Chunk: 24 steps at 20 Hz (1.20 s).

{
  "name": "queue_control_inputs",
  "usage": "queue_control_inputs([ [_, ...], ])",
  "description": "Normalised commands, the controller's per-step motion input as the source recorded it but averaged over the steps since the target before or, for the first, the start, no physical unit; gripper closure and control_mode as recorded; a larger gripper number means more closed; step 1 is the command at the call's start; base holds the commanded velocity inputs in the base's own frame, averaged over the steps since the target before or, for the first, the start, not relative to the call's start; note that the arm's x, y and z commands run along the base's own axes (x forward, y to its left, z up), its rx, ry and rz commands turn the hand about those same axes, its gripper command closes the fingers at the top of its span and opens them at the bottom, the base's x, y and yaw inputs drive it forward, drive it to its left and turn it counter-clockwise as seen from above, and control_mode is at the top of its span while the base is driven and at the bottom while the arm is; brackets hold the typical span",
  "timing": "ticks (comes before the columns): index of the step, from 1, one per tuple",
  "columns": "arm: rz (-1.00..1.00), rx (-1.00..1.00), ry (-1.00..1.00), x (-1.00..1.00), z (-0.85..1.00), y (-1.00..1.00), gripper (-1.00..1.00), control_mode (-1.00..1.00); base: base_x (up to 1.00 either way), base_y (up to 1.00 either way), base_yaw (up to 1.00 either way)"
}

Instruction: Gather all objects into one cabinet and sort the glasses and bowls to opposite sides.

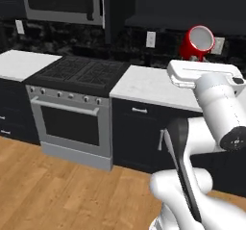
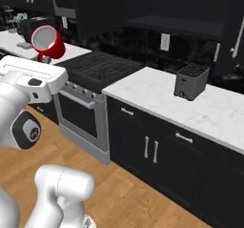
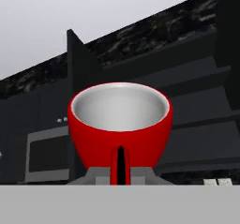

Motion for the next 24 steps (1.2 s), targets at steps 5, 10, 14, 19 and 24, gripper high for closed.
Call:
queue_control_inputs([
  [5,0.00,0.00,0.00,0.00,0.00,0.00,1.00,1.00,-0.04,0.20,0.54],
  [10,0.00,0.00,0.00,0.00,0.00,0.00,1.00,1.00,0.00,0.12,0.61],
  [14,0.00,0.00,0.00,0.00,0.00,0.00,1.00,1.00,0.00,0.00,0.57],
  [19,0.00,0.00,0.00,0.00,0.00,0.00,1.00,1.00,0.01,-0.07,0.53],
  [24,0.00,0.00,0.00,0.00,0.00,0.00,1.00,1.00,0.10,-0.13,0.58],
])
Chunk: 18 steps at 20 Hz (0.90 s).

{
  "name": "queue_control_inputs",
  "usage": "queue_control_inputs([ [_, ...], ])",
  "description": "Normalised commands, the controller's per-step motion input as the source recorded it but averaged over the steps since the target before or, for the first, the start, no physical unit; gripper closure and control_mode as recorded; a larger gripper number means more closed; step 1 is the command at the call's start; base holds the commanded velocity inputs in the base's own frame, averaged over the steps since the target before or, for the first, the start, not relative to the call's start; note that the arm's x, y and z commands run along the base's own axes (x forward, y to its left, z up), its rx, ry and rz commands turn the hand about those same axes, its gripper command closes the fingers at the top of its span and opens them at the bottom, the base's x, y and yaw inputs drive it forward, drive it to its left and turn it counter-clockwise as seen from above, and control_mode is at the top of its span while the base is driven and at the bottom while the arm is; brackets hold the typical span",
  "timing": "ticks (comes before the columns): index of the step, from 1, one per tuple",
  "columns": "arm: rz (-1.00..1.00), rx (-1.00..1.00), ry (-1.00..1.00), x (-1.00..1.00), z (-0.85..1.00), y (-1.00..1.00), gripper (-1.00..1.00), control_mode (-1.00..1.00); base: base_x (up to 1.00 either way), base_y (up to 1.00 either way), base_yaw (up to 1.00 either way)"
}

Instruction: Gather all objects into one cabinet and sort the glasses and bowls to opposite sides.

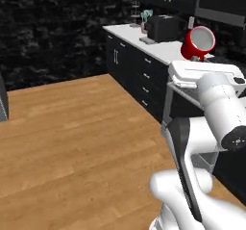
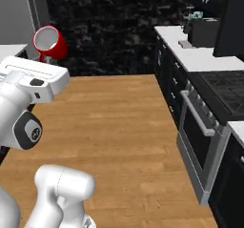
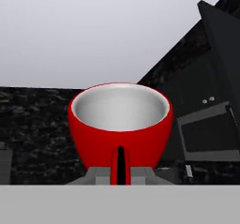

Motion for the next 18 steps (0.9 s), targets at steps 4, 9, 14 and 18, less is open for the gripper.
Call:
queue_control_inputs([
  [4,0.00,0.00,0.00,0.00,0.00,0.00,1.00,1.00,0.19,-0.14,0.62],
  [9,0.00,0.00,0.00,0.00,0.00,0.00,1.00,1.00,0.18,-0.14,0.61],
  [14,0.00,0.00,0.00,0.00,0.00,0.00,1.00,1.00,0.18,-0.15,0.61],
  [18,0.00,0.00,0.00,0.00,0.00,0.00,1.00,1.00,0.11,-0.15,0.56],
])
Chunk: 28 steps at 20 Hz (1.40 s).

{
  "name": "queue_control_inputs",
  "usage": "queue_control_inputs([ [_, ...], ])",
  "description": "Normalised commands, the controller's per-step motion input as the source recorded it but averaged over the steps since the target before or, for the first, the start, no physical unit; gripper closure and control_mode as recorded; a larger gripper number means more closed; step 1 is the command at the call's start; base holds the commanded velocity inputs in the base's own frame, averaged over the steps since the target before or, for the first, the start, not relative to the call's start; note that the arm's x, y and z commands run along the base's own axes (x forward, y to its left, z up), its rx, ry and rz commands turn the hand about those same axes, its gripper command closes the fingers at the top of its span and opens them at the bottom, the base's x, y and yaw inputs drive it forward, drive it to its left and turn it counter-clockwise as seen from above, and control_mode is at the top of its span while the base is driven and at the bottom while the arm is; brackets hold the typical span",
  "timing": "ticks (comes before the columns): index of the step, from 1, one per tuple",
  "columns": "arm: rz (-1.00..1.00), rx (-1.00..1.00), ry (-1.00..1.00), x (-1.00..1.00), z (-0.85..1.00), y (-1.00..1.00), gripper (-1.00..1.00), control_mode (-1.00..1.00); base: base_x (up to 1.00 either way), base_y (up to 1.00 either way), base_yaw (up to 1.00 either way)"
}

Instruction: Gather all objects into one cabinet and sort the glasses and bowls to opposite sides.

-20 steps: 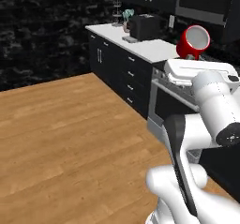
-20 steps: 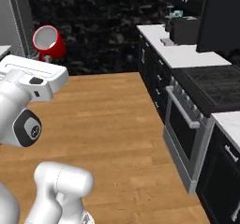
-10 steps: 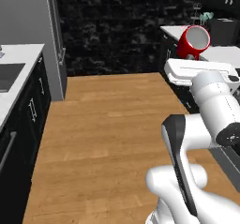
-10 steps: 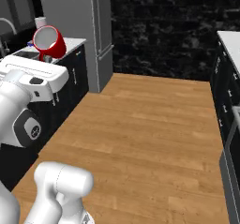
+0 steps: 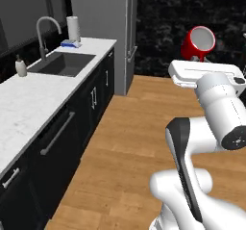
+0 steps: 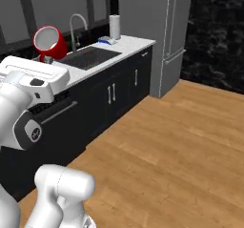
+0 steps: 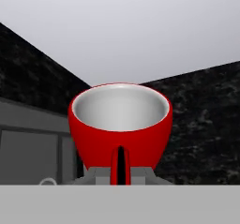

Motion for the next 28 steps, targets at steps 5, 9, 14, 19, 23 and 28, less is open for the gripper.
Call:
queue_control_inputs([
  [5,0.00,0.00,0.00,0.00,0.00,0.00,1.00,1.00,0.13,-0.15,0.57],
  [9,0.00,0.00,0.00,0.00,0.00,0.00,1.00,1.00,0.14,-0.14,0.57],
  [14,0.00,0.00,0.00,0.00,0.00,0.00,1.00,1.00,0.14,-0.15,0.57],
  [19,0.00,0.00,0.00,0.00,0.00,0.00,1.00,1.00,0.15,-0.12,0.56],
  [23,0.00,0.00,0.00,0.00,0.00,0.00,1.00,1.00,0.07,-0.06,0.50],
  [28,0.00,0.00,0.00,0.00,0.00,0.00,1.00,1.00,0.00,0.01,0.37],
])
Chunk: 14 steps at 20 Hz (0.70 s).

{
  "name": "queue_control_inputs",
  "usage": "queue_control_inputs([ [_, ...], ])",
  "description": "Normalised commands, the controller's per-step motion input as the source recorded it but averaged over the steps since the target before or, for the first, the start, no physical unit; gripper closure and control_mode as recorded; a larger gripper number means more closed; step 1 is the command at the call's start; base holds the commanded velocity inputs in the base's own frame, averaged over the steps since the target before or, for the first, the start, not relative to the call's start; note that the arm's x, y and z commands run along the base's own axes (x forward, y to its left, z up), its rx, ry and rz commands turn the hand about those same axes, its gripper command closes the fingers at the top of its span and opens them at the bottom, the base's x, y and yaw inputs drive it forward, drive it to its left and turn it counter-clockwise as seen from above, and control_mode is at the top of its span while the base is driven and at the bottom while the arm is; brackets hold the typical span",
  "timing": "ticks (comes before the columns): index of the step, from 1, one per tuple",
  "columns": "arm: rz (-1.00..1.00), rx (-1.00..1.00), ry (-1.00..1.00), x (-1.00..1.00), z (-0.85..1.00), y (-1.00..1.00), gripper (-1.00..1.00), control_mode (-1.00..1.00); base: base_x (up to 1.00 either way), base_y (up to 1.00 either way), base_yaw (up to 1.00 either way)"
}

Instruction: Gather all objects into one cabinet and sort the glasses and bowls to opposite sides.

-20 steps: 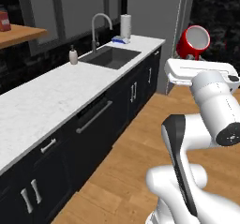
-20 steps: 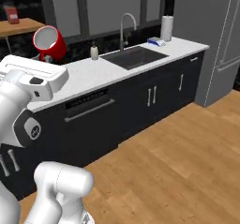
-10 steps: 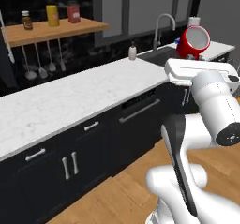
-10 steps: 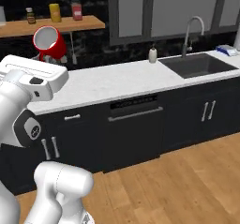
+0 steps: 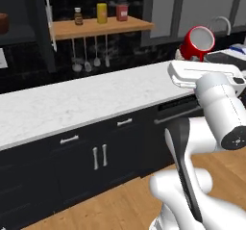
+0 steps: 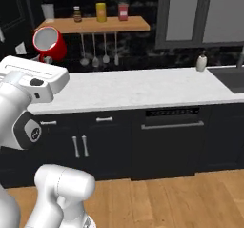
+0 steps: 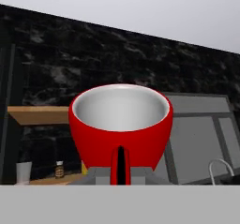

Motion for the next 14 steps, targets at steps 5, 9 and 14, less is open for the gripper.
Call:
queue_control_inputs([
  [5,0.00,0.00,0.00,0.00,0.00,0.00,1.00,1.00,0.00,0.33,0.24],
  [9,0.00,0.00,0.00,0.00,0.00,0.00,1.00,1.00,0.09,0.92,0.13],
  [14,0.00,0.00,0.00,0.00,0.00,0.00,1.00,1.00,0.10,0.98,0.11],
])
